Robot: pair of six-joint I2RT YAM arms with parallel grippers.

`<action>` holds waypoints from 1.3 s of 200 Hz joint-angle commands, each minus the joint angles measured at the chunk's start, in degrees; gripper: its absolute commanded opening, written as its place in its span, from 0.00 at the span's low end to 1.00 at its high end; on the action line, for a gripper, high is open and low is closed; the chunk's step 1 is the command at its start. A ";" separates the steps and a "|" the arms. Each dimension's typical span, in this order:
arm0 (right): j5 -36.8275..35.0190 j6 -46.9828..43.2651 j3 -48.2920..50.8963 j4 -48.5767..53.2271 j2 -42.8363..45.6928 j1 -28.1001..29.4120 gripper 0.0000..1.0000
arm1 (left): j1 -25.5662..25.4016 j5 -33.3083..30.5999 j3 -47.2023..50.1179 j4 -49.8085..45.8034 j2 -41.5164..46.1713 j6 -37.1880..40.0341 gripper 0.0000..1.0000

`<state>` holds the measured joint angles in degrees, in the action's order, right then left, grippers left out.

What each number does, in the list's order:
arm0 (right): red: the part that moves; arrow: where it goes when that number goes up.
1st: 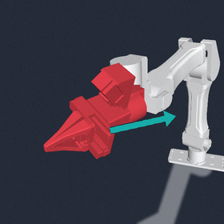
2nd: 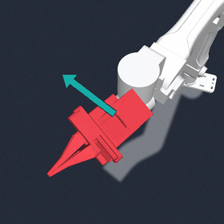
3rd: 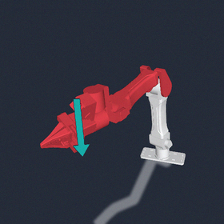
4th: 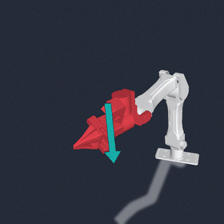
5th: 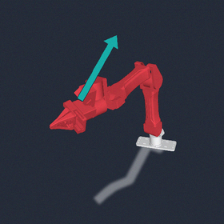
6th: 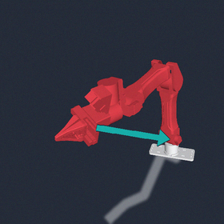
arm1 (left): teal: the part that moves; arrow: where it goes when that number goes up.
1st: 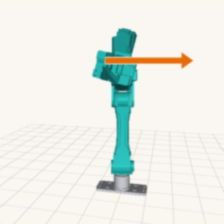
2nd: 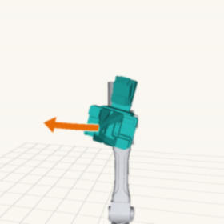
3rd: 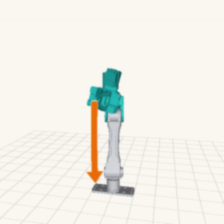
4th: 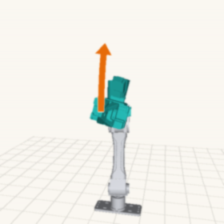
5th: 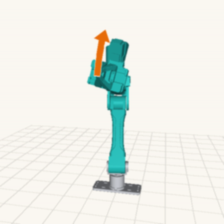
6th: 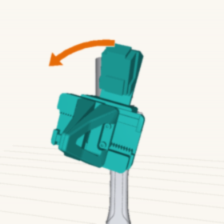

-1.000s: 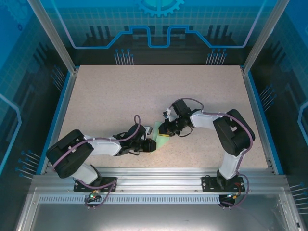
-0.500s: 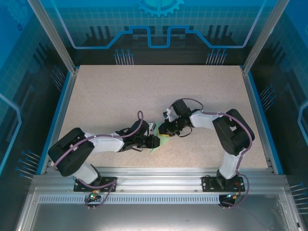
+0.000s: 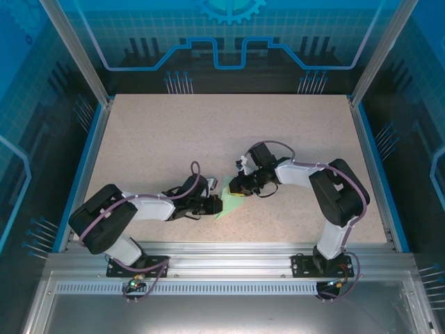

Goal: Fold a paper plane with a square sheet of paper (pick it up from the middle)
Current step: Fourth fold the wing at the center of the table.

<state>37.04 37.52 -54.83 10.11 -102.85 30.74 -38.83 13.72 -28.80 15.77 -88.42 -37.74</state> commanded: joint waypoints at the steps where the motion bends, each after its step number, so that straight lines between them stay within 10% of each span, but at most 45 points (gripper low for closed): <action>1: 0.61 0.95 0.44 -1.27 1.35 0.74 0.18 | 1.48 3.44 1.20 3.21 0.67 -1.20 0.08; 260: -0.96 5.20 -2.04 -6.77 -6.58 2.65 0.17 | 2.46 6.06 0.67 -2.28 2.34 1.30 0.33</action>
<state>36.03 42.50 -55.64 3.70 -108.88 33.71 -36.80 17.89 -27.68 14.24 -86.02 -37.50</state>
